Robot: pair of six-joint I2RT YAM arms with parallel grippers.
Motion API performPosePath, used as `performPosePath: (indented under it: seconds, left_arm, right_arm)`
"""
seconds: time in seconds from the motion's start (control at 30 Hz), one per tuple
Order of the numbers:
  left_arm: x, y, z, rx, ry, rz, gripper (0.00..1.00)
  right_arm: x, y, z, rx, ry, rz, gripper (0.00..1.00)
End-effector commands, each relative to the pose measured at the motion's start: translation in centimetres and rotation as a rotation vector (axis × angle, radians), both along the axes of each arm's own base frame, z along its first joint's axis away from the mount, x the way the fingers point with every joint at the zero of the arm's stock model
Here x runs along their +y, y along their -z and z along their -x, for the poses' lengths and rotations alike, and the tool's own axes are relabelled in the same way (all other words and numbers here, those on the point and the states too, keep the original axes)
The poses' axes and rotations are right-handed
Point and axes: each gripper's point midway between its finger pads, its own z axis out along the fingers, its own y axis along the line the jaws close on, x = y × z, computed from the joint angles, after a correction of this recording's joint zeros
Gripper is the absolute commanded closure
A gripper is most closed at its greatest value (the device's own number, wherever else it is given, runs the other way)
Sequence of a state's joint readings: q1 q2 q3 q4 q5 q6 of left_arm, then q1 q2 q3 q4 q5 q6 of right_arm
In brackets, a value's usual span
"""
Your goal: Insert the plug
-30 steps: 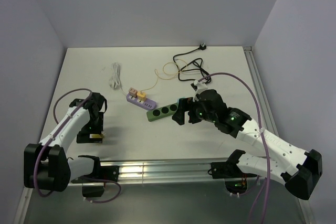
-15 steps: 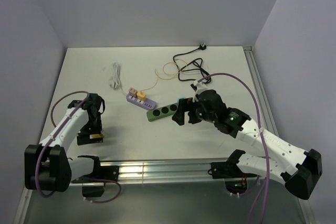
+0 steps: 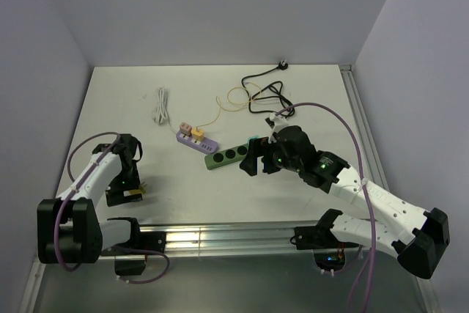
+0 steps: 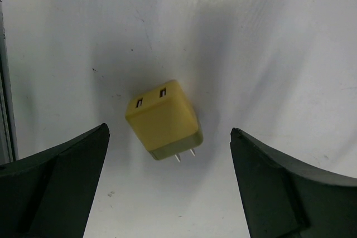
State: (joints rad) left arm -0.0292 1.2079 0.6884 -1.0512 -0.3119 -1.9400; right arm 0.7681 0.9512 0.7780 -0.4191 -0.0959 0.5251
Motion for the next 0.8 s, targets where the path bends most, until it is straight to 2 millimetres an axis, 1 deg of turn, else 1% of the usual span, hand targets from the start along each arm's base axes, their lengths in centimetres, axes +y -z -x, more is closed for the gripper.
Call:
performPosePath:
  seconds: [0.0, 0.17, 0.23, 0.27, 0.33, 0.37, 0.43, 0.47, 0.53, 0.57, 0.63, 0.67, 0.7, 0.77]
  left_arm:
    - [0.3, 1.0, 0.3, 0.012, -0.016, -0.001, 0.05]
    - [0.1, 2.0, 0.3, 0.016, -0.006, 0.022, 0.11]
    - [0.0, 2.4, 0.4, 0.023, 0.004, 0.023, 0.15]
    - [0.0, 2.4, 0.4, 0.022, 0.008, 0.023, 0.19]
    - [0.0, 2.6, 0.5, 0.026, 0.019, 0.023, 0.24]
    - [0.0, 2.6, 0.3, 0.018, 0.025, 0.022, 0.31]
    - [0.0, 2.9, 0.5, 0.017, 0.041, 0.023, 0.40]
    - [0.0, 3.0, 0.5, 0.015, 0.041, 0.023, 0.49]
    - [0.0, 3.4, 0.8, 0.021, 0.054, 0.023, 0.57]
    - [-0.1, 3.6, 0.6, 0.013, 0.061, 0.026, 0.66]
    - [-0.2, 3.8, 0.6, 0.020, 0.091, 0.028, 0.79]
    - [-0.3, 3.8, 0.6, 0.023, 0.103, 0.033, 0.92]
    - [-0.3, 3.8, 0.5, 0.031, 0.133, 0.031, 1.00]
    - [-0.2, 3.5, 0.1, 0.030, 0.164, 0.028, 1.00]
  right_arm:
    - [0.3, -0.6, -0.3, -0.037, -0.015, -0.010, 0.03]
    - [0.2, -0.5, -0.4, -0.038, -0.009, -0.005, 0.03]
    - [0.3, -0.6, -0.4, -0.037, -0.010, -0.004, 0.03]
    - [0.2, -0.5, -0.4, -0.034, -0.009, 0.000, 0.03]
    - [0.1, -0.6, -0.4, -0.037, -0.003, -0.004, 0.03]
    - [0.1, -0.7, -0.5, -0.040, 0.002, -0.002, 0.03]
    - [0.1, -0.8, -0.5, -0.042, 0.002, 0.000, 0.03]
    - [0.0, -0.7, -0.6, -0.041, 0.006, 0.003, 0.03]
    - [0.0, -0.9, -0.6, -0.043, 0.010, 0.003, 0.03]
    - [-0.1, -0.8, -0.6, -0.039, 0.013, 0.005, 0.03]
    - [-0.1, -0.9, -0.8, -0.042, 0.019, 0.005, 0.03]
    - [-0.1, -0.9, -0.8, -0.041, 0.021, 0.008, 0.03]
    - [-0.1, -1.0, -0.9, -0.041, 0.024, 0.006, 0.03]
    - [0.0, -0.9, -1.0, -0.036, 0.026, 0.012, 0.03]
